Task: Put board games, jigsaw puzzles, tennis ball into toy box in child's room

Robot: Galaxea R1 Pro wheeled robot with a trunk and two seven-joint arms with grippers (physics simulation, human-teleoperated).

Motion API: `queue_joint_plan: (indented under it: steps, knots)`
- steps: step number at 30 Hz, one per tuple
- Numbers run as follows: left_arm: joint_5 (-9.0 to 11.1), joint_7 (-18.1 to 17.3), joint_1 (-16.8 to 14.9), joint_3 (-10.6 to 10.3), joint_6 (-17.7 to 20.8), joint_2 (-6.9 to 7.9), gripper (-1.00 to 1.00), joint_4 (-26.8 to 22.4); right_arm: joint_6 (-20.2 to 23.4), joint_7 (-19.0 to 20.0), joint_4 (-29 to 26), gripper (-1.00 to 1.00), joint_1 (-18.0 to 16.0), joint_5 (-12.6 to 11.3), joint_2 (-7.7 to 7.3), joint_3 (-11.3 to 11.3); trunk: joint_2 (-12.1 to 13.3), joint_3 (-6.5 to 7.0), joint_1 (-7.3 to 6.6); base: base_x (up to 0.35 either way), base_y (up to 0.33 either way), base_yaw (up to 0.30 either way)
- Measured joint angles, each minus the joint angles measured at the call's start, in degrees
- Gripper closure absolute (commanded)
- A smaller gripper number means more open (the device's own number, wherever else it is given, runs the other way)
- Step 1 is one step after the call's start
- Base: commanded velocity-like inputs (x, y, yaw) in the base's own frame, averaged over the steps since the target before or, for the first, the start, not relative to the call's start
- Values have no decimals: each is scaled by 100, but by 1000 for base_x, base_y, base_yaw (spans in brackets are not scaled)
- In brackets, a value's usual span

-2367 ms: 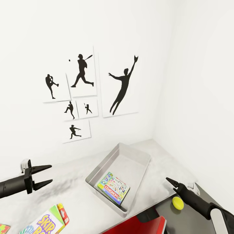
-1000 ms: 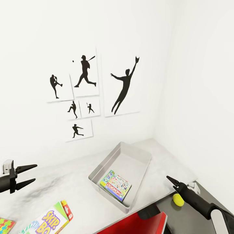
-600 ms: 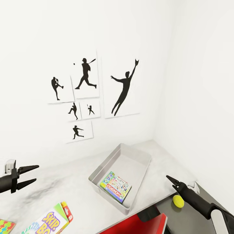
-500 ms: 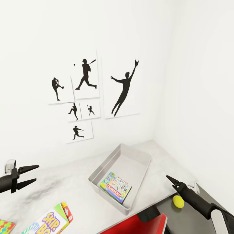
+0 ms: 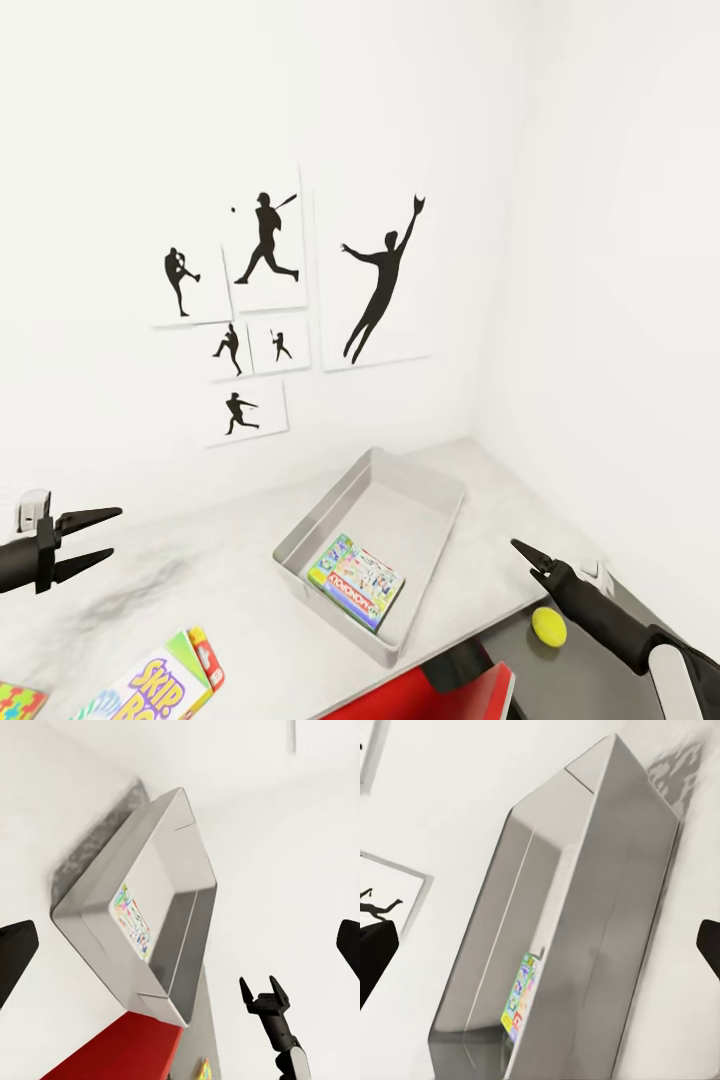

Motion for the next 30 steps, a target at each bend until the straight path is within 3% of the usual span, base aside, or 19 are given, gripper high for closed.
queue_joint_plan:
  steps: [13, 30]
  knots:
    - [5, 2, -2, -24, 8, -8, -100, -8, 0, 2, 0, -100, 0, -12, -4, 0, 0, 118, 0, -6, 0, 0]
    - [-9, 17, -24, -42, 11, -106, -100, -16, 0, 3, 0, -100, 0, -10, 0, 0, 1, 223, 0, -95, 19, 0]
